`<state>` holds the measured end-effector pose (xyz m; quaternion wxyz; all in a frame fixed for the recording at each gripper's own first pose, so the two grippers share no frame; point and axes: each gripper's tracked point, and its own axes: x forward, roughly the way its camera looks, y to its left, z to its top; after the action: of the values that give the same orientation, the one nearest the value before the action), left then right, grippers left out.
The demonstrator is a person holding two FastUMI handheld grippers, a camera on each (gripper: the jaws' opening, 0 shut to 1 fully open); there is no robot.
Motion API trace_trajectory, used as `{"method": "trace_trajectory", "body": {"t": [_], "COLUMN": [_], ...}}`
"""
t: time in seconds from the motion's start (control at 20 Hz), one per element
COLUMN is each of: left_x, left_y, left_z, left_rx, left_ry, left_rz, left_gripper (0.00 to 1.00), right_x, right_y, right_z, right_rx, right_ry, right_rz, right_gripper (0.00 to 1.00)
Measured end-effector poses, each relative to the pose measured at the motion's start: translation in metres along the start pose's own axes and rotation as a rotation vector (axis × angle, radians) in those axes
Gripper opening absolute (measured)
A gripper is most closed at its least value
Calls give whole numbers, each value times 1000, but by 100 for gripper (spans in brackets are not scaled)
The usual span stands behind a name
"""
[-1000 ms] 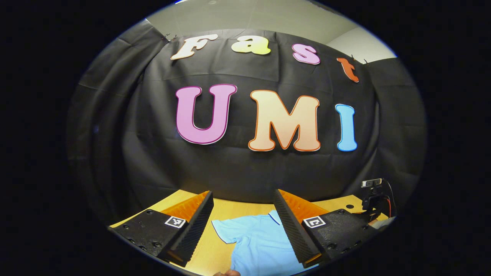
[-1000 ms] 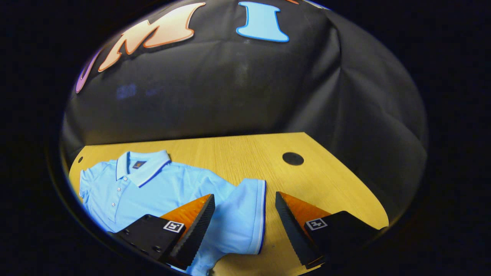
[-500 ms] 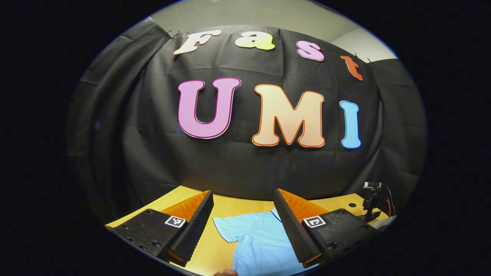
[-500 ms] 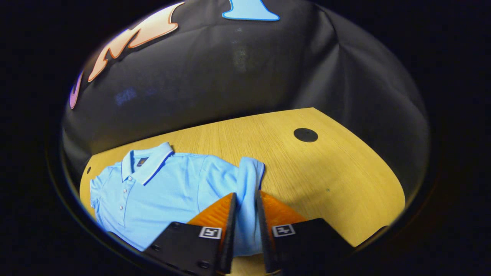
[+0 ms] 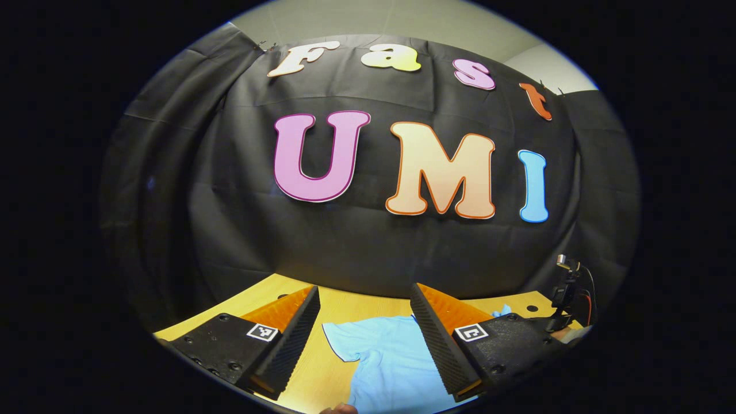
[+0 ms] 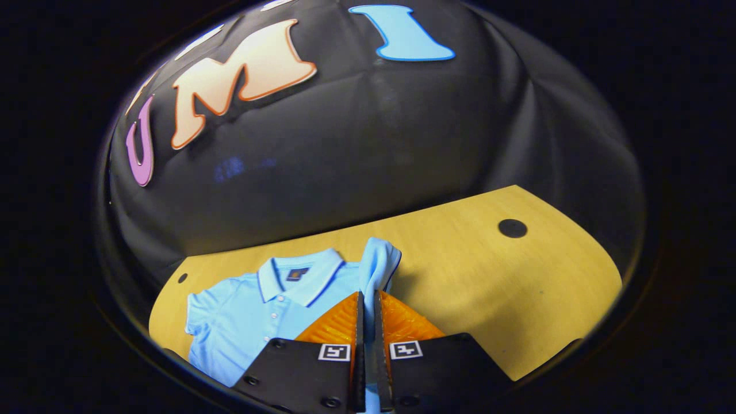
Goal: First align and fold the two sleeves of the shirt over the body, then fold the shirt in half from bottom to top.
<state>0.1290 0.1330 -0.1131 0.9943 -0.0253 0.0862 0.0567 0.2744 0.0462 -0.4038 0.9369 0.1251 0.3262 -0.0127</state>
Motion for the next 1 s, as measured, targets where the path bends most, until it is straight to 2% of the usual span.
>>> {"method": "trace_trajectory", "body": {"t": [0.2, 0.4, 0.6, 0.65, 0.7, 0.85, 0.9, 0.95, 1.0], "left_x": [14, 28, 43, 47, 53, 82, 93, 104, 115], "left_y": [8, 19, 26, 28, 29, 35, 37, 40, 45], "left_z": [-18, -32, -40, -45, -48, -68, -76, -90, -102], "left_rx": [-17, -14, 1, 8, 15, 29, 16, 1, -15], "left_ry": [30, 47, 57, 61, 62, 87, 99, 122, 147], "left_rz": [12, 37, 48, 47, 45, 42, 42, 43, 55], "left_gripper": [95, 95, 95, 95, 95, 95, 95, 95, 95], "right_x": [18, 24, 1, -8, -20, -64, -75, -87, -98], "right_y": [29, 35, 40, 42, 44, 54, 56, 57, 56], "right_z": [-36, -54, -26, -16, -4, 32, 37, 41, 44], "right_rx": [-26, -24, -56, -72, -94, -170, -189, -207, -217], "right_ry": [54, 95, 43, 25, -5, -102, -119, -128, -133], "right_rz": [27, 27, 53, 59, 66, 95, 102, 105, 112], "right_gripper": [11, 11, 93, 92, 98, 98, 94, 98, 97]}}
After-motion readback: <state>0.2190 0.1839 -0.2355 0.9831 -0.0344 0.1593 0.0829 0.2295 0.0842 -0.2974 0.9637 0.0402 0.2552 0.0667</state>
